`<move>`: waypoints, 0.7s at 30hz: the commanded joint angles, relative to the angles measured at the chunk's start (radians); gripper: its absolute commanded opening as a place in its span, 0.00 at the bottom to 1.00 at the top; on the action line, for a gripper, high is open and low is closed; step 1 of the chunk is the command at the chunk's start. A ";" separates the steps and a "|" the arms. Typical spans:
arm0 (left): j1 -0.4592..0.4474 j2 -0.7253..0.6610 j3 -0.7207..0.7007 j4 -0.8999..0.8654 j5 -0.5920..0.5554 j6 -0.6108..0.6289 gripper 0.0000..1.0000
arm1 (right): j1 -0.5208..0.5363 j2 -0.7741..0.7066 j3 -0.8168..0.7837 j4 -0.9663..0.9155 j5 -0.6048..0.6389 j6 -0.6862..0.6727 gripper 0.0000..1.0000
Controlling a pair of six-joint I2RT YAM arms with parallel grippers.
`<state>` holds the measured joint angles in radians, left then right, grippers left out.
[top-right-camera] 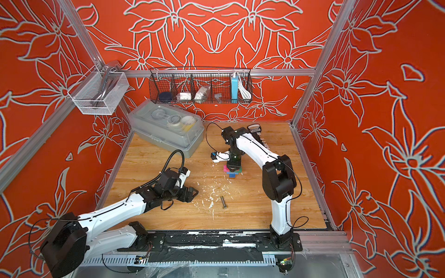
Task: Assemble a spoon with lego
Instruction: Pick up the lego brick from the center of the board.
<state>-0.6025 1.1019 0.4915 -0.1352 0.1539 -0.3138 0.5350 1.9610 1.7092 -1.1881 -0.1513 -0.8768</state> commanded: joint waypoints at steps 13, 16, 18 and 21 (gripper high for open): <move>-0.005 -0.016 0.027 -0.015 -0.010 0.016 0.81 | 0.005 0.039 0.001 -0.022 -0.013 0.007 0.35; -0.005 -0.016 0.027 -0.016 -0.010 0.016 0.81 | 0.006 0.035 0.007 -0.031 -0.013 0.010 0.27; -0.004 -0.014 0.028 -0.015 -0.010 0.018 0.81 | 0.006 0.026 0.016 -0.043 -0.019 0.013 0.18; -0.005 -0.010 0.028 -0.014 -0.010 0.018 0.81 | 0.005 0.014 0.046 -0.076 -0.021 0.032 0.18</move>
<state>-0.6025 1.1019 0.4919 -0.1406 0.1532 -0.3111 0.5346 1.9835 1.7138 -1.2057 -0.1566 -0.8684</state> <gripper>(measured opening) 0.813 0.357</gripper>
